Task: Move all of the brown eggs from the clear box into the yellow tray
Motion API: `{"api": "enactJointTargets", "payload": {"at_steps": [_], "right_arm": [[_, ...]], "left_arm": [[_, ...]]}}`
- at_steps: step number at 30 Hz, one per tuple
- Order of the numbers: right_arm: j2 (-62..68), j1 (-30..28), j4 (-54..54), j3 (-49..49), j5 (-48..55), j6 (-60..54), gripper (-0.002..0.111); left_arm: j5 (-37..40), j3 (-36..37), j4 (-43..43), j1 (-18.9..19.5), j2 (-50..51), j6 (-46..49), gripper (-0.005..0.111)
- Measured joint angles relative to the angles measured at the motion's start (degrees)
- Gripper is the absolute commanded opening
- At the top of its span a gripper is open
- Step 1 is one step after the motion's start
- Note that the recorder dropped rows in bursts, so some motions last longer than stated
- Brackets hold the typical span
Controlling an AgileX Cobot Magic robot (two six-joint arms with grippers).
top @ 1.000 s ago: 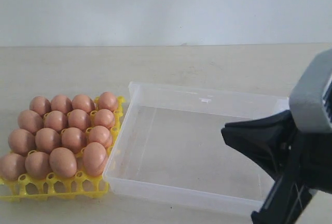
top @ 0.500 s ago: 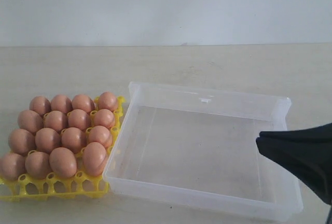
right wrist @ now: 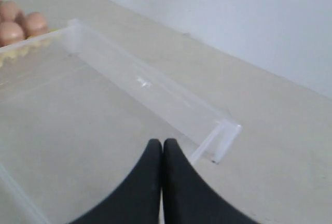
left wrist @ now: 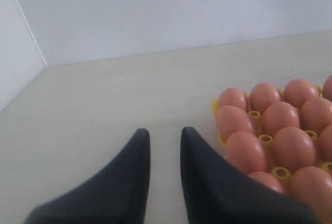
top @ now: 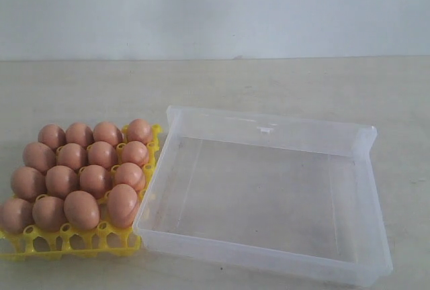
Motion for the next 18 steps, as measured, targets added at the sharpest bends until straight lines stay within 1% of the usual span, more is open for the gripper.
{"api": "enactJointTargets", "payload": {"at_steps": [5, 9, 18], "right_arm": [[-6.5, -6.0, -0.2, 1.5, -0.1, 0.0, 0.0], [-9.8, -9.0, -0.5, 2.5, 0.0, 0.0, 0.0], [-12.2, -10.1, -0.6, 6.0, 0.9, 0.0, 0.0]], "left_arm": [[0.0, 0.0, 0.0, 0.0, 0.0, 0.0, 0.022], [0.0, 0.0, 0.0, 0.0, 0.0, 0.0, 0.022], [0.0, 0.0, 0.0, 0.0, 0.0, 0.0, 0.022]]}}
